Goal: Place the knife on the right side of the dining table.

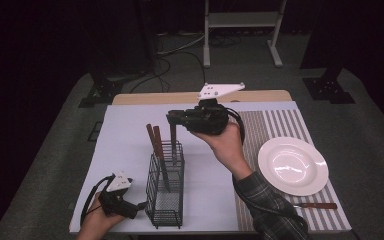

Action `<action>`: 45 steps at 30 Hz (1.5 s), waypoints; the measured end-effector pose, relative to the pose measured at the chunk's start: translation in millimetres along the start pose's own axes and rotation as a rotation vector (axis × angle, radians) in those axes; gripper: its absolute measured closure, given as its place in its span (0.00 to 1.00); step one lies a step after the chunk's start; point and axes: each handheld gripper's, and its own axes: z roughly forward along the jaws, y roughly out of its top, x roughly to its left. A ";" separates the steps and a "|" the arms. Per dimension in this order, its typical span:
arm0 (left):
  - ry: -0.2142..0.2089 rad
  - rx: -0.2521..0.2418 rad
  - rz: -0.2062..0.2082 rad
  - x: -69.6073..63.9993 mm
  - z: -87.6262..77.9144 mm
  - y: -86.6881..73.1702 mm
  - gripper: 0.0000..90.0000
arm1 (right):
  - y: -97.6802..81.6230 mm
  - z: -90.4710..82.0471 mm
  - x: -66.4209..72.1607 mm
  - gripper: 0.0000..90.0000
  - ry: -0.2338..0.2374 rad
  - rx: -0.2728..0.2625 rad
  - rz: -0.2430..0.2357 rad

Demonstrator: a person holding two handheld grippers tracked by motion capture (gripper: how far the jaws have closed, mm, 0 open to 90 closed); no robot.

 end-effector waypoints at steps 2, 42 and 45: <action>0.000 0.000 0.000 0.0 0.0 0.0 0.00 | 3.5 -2.4 1.0 0.89 -0.002 -0.005 -0.007; 0.001 0.000 0.002 0.0 0.0 0.0 0.00 | 29.9 -84.0 -6.9 0.89 -0.145 -0.125 -0.026; 0.001 0.000 0.001 0.0 0.0 0.0 0.00 | 28.3 -89.1 -9.3 0.89 -0.162 -0.127 -0.023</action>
